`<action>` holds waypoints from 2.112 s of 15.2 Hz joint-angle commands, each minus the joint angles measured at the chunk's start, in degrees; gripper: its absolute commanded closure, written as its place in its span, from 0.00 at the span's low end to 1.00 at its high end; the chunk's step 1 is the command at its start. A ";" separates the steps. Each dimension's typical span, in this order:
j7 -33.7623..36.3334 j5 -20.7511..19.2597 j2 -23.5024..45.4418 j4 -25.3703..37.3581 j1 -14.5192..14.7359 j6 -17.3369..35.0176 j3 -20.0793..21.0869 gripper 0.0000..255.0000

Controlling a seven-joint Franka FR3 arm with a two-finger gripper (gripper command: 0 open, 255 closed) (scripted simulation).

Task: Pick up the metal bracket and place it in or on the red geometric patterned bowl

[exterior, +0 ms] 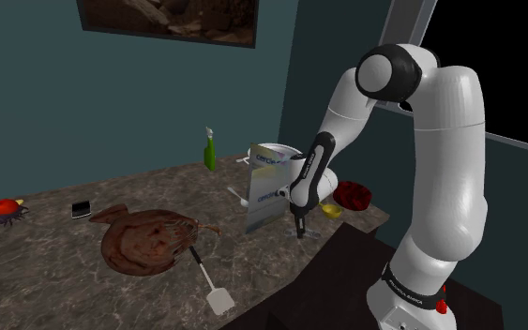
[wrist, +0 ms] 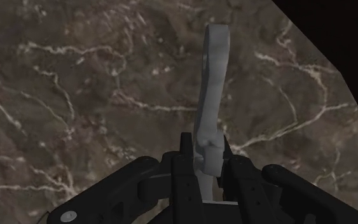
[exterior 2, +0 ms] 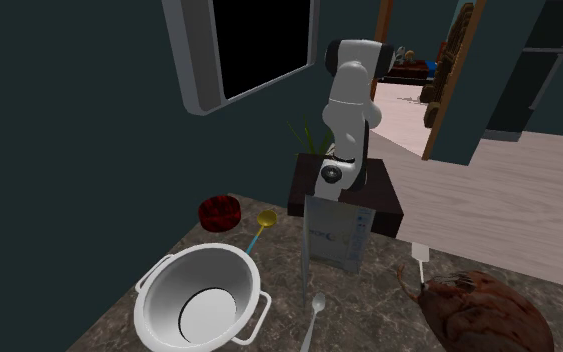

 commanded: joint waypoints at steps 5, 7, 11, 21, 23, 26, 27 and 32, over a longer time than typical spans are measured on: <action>-0.19 -0.26 -5.10 -1.34 0.26 -3.70 -0.37 1.00; -0.26 -0.37 -7.13 -1.79 0.35 -5.27 -0.50 1.00; -0.39 -0.61 -11.14 -2.52 0.52 -8.54 -0.74 1.00; -0.70 -1.09 -20.70 -3.31 0.77 -17.29 -1.01 1.00; -0.78 -1.15 -22.50 -3.29 0.79 -19.11 -1.01 1.00; -3.84 -1.83 -22.30 -2.42 -1.02 -19.45 -2.79 1.00; -5.39 -2.08 -21.86 -1.89 -1.91 -19.37 -3.65 1.00; -13.41 -2.33 -18.84 1.79 -6.22 -19.13 -7.53 1.00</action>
